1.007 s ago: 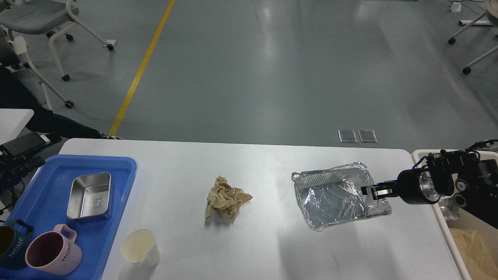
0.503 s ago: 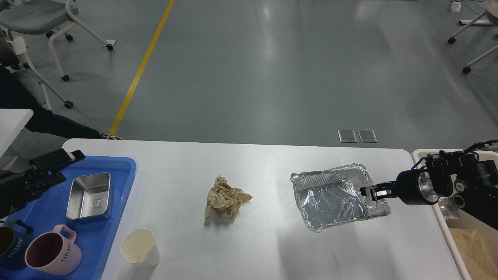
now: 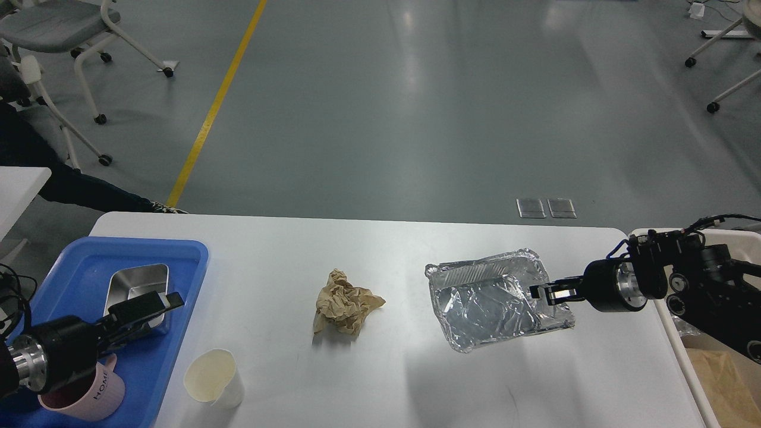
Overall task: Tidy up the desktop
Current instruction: 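Grasp the white paper cup with the left gripper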
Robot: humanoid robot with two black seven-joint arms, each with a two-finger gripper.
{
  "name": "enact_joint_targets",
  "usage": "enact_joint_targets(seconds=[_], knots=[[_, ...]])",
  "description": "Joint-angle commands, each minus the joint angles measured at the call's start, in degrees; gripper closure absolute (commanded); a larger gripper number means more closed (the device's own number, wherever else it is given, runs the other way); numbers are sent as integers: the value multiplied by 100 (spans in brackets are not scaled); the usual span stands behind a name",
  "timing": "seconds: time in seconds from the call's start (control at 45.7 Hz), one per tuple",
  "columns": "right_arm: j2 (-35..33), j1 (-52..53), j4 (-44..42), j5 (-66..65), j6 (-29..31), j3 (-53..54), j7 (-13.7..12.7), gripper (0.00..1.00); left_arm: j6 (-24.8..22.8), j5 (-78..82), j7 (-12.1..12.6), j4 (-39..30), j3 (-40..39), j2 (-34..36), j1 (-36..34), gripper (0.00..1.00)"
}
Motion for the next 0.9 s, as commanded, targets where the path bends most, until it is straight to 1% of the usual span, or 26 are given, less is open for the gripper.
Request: enact_joint_targets(seconds=[0.0,0.109,0.197,0.263,0.372,0.722,0.875], knots=[[240,61,-182,44,0,8,-86,100,36,33,-1,31,234,-52,8,4],[433,105,-314,44,0,8,-121,100,36,191,8,39,340,-167,-1,5],[530,149,-393,44,-8,8,-121,100,45,358,70,48,489,-255,0,5],[557,175,-446,44,-8,8,-121,100,97,402,227,57,577,-264,-1,6],[636,175,-508,44,-17,8,-121,100,203,411,570,92,674,-272,17,7],[645,175,-499,44,-35,34,-121,100,212,631,632,250,806,-764,35,14],[653,166,-499,44,-44,69,-121,100,212,631,711,417,806,-966,157,22]])
